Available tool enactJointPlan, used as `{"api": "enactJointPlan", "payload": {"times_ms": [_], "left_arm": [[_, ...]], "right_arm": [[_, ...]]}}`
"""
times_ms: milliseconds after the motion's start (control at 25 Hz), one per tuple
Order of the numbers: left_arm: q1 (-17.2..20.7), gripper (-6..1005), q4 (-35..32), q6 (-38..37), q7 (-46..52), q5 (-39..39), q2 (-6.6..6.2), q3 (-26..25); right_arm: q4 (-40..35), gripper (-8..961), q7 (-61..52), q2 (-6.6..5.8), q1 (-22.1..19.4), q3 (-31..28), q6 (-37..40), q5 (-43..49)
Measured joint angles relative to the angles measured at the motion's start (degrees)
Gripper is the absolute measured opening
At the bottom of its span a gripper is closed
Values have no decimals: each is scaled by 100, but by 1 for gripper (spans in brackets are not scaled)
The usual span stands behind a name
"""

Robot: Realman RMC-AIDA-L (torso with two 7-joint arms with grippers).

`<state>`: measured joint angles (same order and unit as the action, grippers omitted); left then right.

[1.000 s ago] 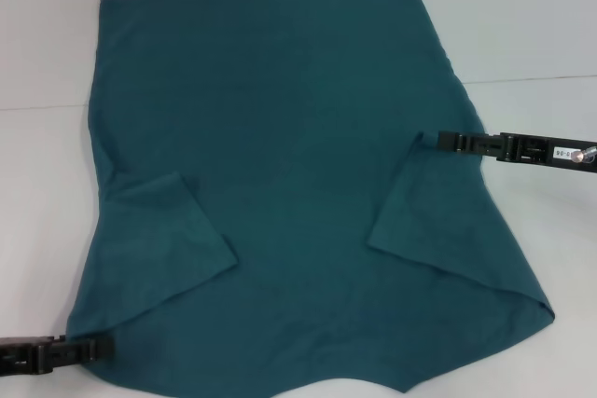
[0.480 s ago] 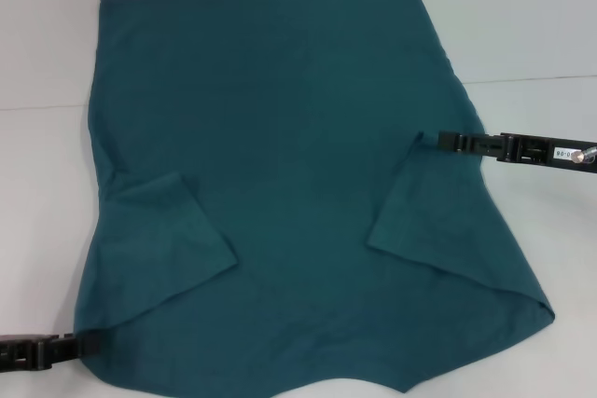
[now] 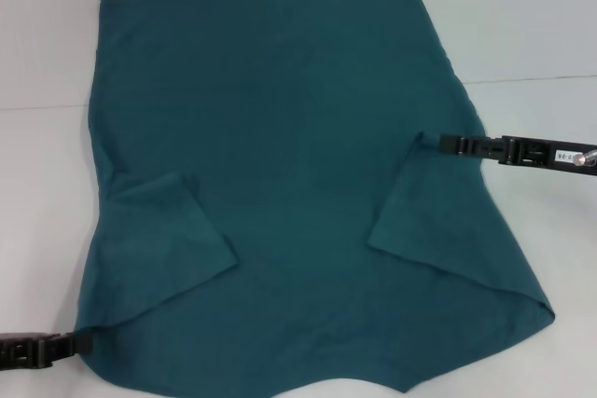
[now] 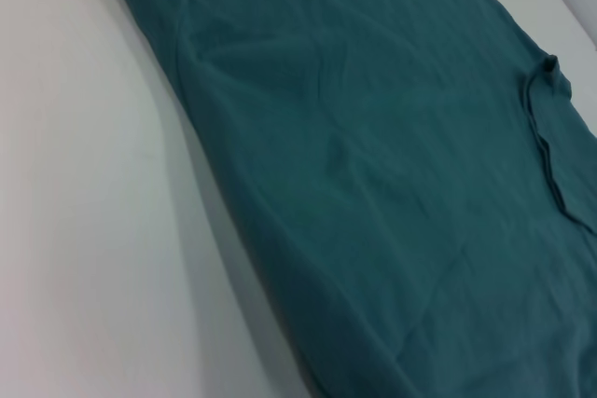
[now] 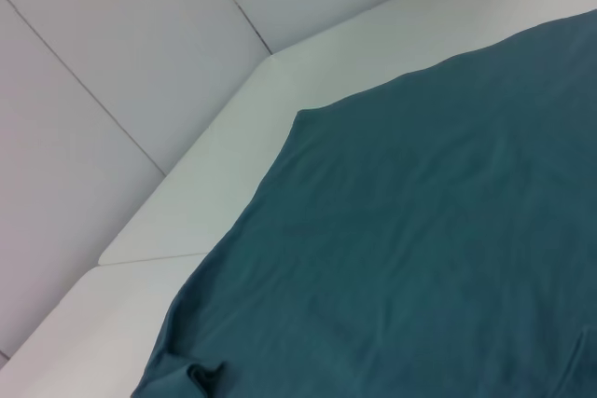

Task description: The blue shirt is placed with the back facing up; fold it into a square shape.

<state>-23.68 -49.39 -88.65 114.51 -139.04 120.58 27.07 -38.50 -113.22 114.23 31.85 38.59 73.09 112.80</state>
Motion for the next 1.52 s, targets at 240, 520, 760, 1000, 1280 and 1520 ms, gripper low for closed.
{"api": "enactJointPlan", "payload": {"times_ms": [240, 520, 760, 1000, 1280, 1520], "left_arm": [[-10, 20, 0, -3, 0, -5, 0, 0], [32, 19, -89, -33, 0, -32, -23, -53], [40, 19, -128, -14, -16, -44, -36, -80], [4, 20, -131, -9, -33, -44, -57, -97], [-27, 19, -111, -3, -26, -44, -67, -81], [-36, 19, -103, -3, -2, -38, -70, -71]], "right_arm": [[0, 841, -82, -59, -84, 1, 103, 108], [-8, 841, -1014, -443, -251, 3, 693, 734], [-42, 835, -1724, -605, -302, -5, 1106, 1599], [-77, 838, -1878, -579, -379, -9, 1152, 1938], [-59, 835, -1888, -572, -426, -5, 1092, 1965], [-40, 834, -1903, -543, -379, -8, 1022, 2150]]}}
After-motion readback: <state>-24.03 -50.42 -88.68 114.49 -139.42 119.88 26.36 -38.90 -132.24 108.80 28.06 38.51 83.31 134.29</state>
